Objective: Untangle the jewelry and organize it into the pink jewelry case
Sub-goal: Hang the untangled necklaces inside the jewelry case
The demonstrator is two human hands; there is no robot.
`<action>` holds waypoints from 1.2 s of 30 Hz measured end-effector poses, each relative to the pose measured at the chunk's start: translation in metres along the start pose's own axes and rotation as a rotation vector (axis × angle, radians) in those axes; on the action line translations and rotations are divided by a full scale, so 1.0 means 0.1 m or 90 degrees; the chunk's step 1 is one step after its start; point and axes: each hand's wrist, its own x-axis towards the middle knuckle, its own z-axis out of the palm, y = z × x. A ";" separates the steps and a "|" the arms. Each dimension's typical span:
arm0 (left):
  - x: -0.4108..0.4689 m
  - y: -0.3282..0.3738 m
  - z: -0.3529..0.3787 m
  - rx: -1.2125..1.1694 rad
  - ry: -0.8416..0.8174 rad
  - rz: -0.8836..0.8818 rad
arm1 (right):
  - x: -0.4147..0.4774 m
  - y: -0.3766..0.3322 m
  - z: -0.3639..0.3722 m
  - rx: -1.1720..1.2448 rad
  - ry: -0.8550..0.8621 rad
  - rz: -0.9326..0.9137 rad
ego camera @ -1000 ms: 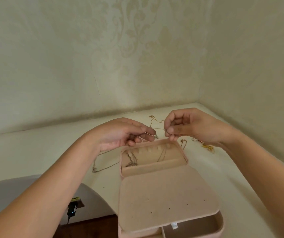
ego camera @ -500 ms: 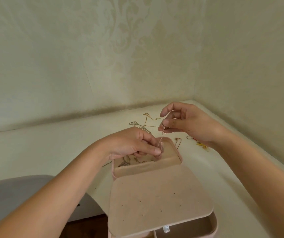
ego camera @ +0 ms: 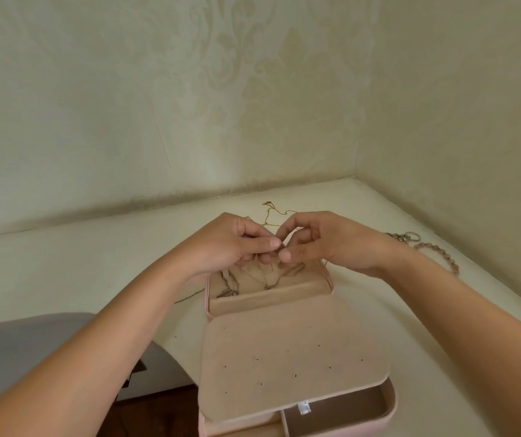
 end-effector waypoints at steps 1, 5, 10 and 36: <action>0.00 0.00 -0.01 -0.004 0.002 0.001 | 0.01 0.02 0.01 0.013 -0.001 0.006; -0.02 -0.02 -0.04 -0.020 0.012 0.013 | -0.01 -0.01 -0.03 0.037 0.001 0.008; -0.05 -0.05 -0.11 -0.024 0.033 0.015 | -0.13 -0.07 -0.26 -0.044 -0.001 0.010; -0.06 -0.33 -0.33 -0.077 0.116 -0.071 | -0.52 -0.04 -0.96 -0.098 0.271 0.097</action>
